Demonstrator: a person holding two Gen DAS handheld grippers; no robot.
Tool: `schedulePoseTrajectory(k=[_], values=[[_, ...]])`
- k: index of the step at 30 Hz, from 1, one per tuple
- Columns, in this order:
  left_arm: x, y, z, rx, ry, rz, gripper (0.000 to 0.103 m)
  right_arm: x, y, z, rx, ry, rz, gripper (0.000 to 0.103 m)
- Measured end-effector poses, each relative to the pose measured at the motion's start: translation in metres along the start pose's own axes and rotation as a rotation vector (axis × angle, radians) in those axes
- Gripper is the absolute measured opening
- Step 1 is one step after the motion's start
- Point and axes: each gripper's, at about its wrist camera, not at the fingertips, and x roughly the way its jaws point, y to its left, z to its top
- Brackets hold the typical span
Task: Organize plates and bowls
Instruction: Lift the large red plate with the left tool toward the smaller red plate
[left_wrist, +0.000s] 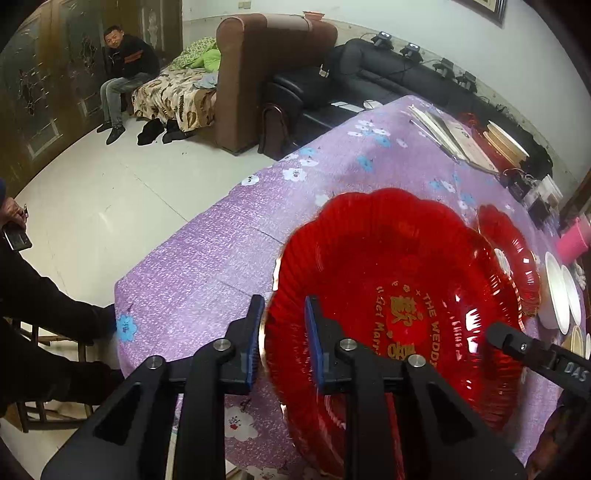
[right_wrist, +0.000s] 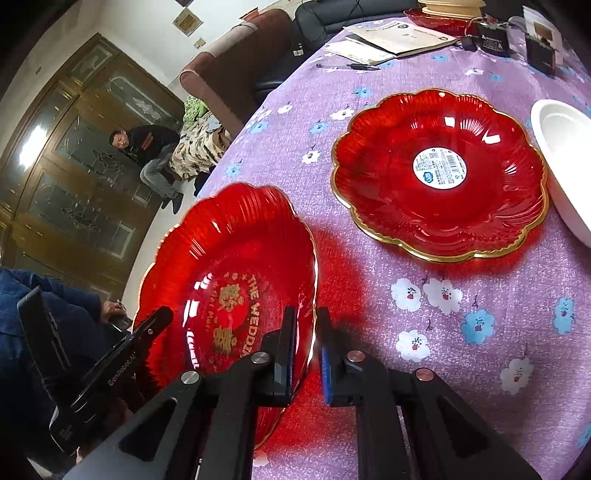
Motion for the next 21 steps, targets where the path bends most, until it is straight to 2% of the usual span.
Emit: schedulePoseTrajectory(k=[2, 3, 4, 6, 8, 9, 10, 11, 12, 15, 16, 17, 18, 21], values=[[-0.005, 0.002, -0.001, -0.006, -0.013, 0.01, 0.034, -0.004, 0.002, 0.0, -0.005, -0.009, 0.018, 0.045], [-0.01, 0.004, 0.0, -0.013, -0.018, 0.012, 0.048, -0.007, 0.003, 0.0, -0.006, -0.021, 0.029, 0.048], [-0.015, 0.006, 0.0, -0.022, -0.028, 0.01, 0.057, -0.011, 0.003, -0.001, -0.008, -0.031, 0.037, 0.051], [-0.031, 0.011, 0.002, -0.046, -0.08, 0.022, 0.058, -0.021, 0.0, -0.003, 0.001, -0.047, 0.047, 0.051], [-0.045, 0.009, 0.006, -0.046, -0.123, 0.03, 0.065, -0.034, -0.006, -0.006, 0.022, -0.07, 0.065, 0.057], [-0.055, 0.006, 0.009, -0.043, -0.151, 0.013, 0.076, -0.043, -0.01, -0.008, 0.036, -0.095, 0.074, 0.06], [-0.064, 0.0, 0.013, -0.037, -0.179, -0.019, 0.083, -0.054, -0.017, -0.01, 0.058, -0.128, 0.082, 0.068], [-0.071, -0.006, 0.016, -0.024, -0.197, -0.05, 0.084, -0.062, -0.022, -0.011, 0.079, -0.155, 0.088, 0.077], [-0.077, -0.017, 0.02, 0.0, -0.21, -0.082, 0.084, -0.074, -0.032, -0.014, 0.11, -0.194, 0.095, 0.081], [-0.085, -0.063, 0.032, 0.11, -0.205, -0.154, 0.084, -0.096, -0.057, -0.014, 0.188, -0.266, 0.091, 0.084], [-0.085, -0.08, 0.037, 0.15, -0.201, -0.201, 0.084, -0.101, -0.065, -0.013, 0.213, -0.274, 0.091, 0.084], [-0.08, -0.101, 0.043, 0.193, -0.18, -0.24, 0.084, -0.104, -0.073, -0.011, 0.24, -0.283, 0.094, 0.084], [-0.076, -0.113, 0.046, 0.207, -0.166, -0.243, 0.084, -0.106, -0.081, -0.009, 0.262, -0.285, 0.097, 0.084], [-0.042, -0.15, 0.067, 0.206, -0.049, -0.27, 0.084, -0.102, -0.095, 0.004, 0.291, -0.279, 0.117, 0.084]])
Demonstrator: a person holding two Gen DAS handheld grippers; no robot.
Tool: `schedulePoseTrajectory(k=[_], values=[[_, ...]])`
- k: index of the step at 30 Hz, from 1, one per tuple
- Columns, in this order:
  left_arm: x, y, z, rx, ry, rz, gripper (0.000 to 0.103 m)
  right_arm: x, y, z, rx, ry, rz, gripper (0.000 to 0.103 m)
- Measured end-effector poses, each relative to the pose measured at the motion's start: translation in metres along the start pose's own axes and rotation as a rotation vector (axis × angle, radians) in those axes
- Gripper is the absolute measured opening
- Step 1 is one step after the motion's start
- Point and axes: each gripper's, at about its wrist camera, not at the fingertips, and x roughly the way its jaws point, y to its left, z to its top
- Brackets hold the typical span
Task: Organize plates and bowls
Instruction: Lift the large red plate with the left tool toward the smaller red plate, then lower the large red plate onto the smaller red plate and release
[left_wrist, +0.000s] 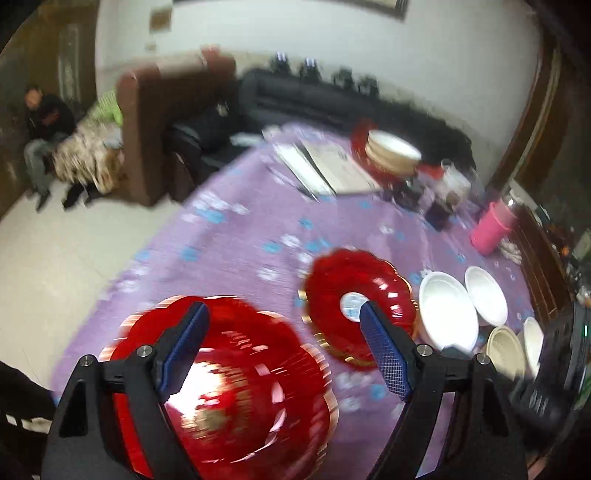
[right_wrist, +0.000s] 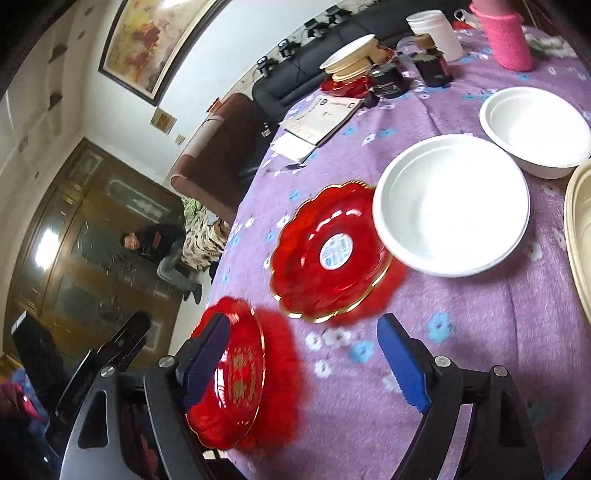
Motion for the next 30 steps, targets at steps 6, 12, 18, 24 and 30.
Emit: schedulePoseTrajectory(k=[6, 12, 18, 24, 30], values=[[0.074, -0.018, 0.026, -0.037, 0.149, 0.022, 0.084, 0.025, -0.028, 0.015, 0.111, 0.052, 0.006, 0.077], [0.102, -0.024, 0.027, -0.028, 0.21, 0.016, 0.084, 0.042, -0.041, 0.03, 0.155, 0.071, 0.005, 0.065], [0.131, -0.024, 0.026, -0.031, 0.294, 0.018, 0.071, 0.056, -0.048, 0.037, 0.157, 0.082, -0.036, 0.051], [0.153, -0.024, 0.018, -0.02, 0.381, 0.031, 0.046, 0.061, -0.049, 0.042, 0.129, 0.079, -0.075, 0.039], [0.155, -0.024, 0.017, -0.002, 0.377, 0.071, 0.026, 0.065, -0.053, 0.039, 0.126, 0.104, -0.111, 0.022]])
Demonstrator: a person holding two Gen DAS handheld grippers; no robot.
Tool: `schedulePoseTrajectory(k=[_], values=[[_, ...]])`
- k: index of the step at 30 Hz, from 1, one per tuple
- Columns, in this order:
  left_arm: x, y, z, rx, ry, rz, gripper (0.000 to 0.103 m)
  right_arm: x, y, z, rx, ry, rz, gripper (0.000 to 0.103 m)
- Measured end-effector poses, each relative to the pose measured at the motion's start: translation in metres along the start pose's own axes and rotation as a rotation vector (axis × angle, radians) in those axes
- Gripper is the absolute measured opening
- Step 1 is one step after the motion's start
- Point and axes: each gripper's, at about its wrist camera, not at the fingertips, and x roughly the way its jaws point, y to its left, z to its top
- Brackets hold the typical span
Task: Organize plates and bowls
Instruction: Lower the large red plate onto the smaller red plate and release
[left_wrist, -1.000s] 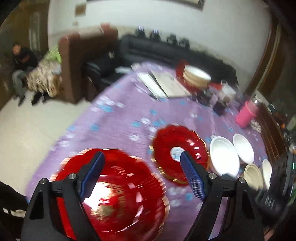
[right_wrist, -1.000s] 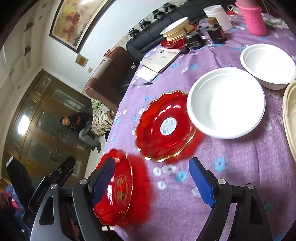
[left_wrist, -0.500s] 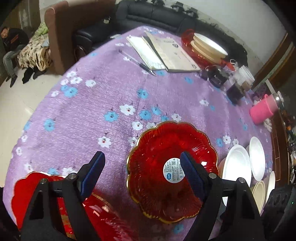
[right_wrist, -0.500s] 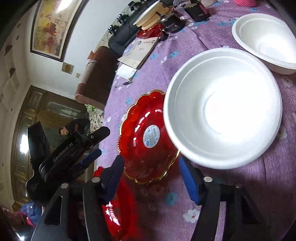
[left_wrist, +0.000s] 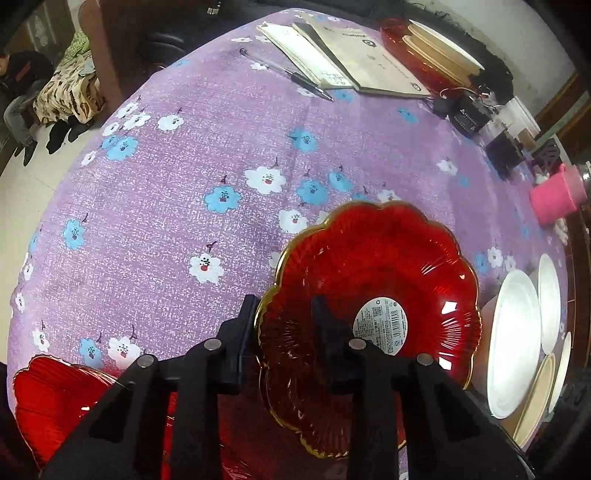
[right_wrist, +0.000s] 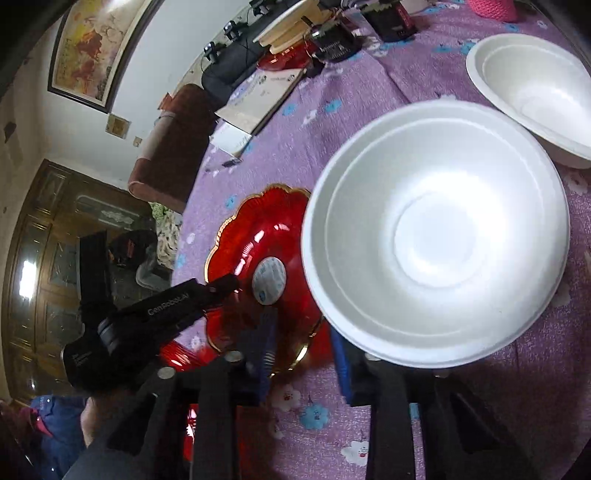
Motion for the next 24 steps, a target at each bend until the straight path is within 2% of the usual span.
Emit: schedulePoseTrajectory(k=[2, 4, 10, 24], values=[[0.0, -0.001, 0.0, 0.007, 0.0, 0.003, 0.026, 0.007, -0.003, 0.001, 0.004, 0.017, -0.006, 0.013], [-0.001, -0.001, 0.001, 0.014, -0.003, 0.01, 0.025, 0.01, -0.003, 0.001, 0.004, 0.019, -0.018, 0.011], [-0.01, 0.001, -0.001, 0.026, -0.027, 0.005, 0.02, 0.005, 0.0, 0.0, -0.008, 0.002, -0.03, 0.011], [-0.049, 0.024, -0.014, -0.008, -0.127, 0.01, 0.019, -0.01, 0.03, -0.011, -0.078, -0.033, 0.021, 0.011]])
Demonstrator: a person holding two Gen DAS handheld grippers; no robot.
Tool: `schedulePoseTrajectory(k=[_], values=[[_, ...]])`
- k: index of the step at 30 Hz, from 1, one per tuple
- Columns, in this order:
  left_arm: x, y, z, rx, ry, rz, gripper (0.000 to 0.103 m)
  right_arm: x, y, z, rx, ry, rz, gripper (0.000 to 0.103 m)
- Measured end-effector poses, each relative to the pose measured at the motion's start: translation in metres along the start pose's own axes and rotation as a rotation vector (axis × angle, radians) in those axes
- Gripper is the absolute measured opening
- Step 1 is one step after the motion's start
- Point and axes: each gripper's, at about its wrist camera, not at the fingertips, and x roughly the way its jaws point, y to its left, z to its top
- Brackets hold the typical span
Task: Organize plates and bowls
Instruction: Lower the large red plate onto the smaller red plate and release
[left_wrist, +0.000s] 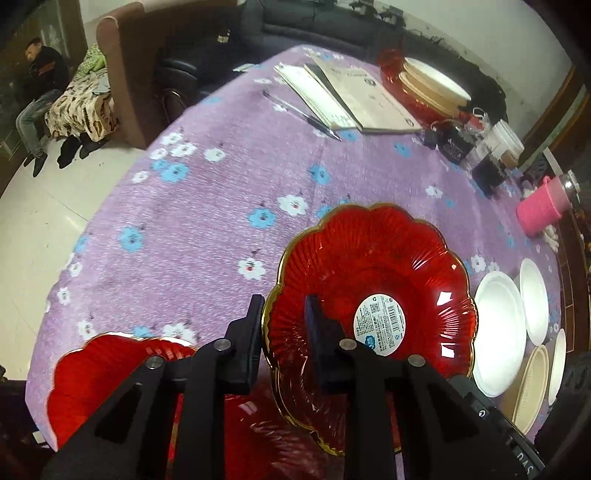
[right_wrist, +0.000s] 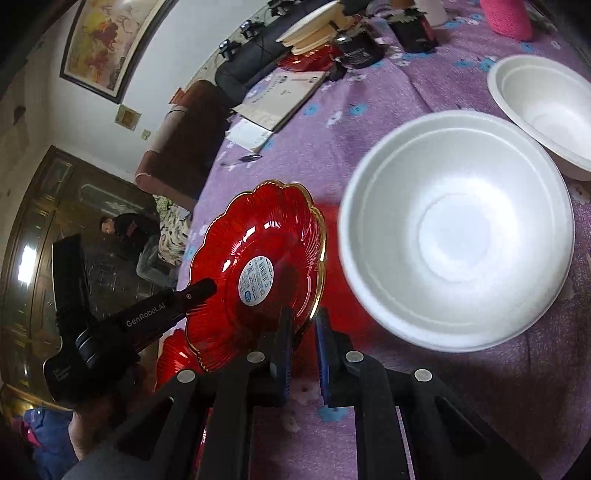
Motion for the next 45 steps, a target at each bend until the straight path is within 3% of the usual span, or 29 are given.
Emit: schedulePoseTrajectory(k=[9, 18, 30, 45], values=[[-0.032, 0.026, -0.013, -0.047, -0.063, -0.004, 0.019, -0.014, 0.029, -0.009, -0.072, -0.028, 0.035, 0.011], [-0.084, 0.076, -0.052, -0.122, -0.186, 0.037, 0.019, -0.022, 0.08, -0.042, -0.209, -0.015, 0.089, 0.01], [-0.069, 0.128, -0.109, -0.205, -0.129, 0.064, 0.02, 0.001, 0.104, -0.098, -0.307, 0.082, 0.064, 0.01], [-0.058, 0.124, -0.126, -0.173, -0.115, 0.119, 0.02, 0.019, 0.096, -0.108, -0.324, 0.132, -0.006, 0.01]])
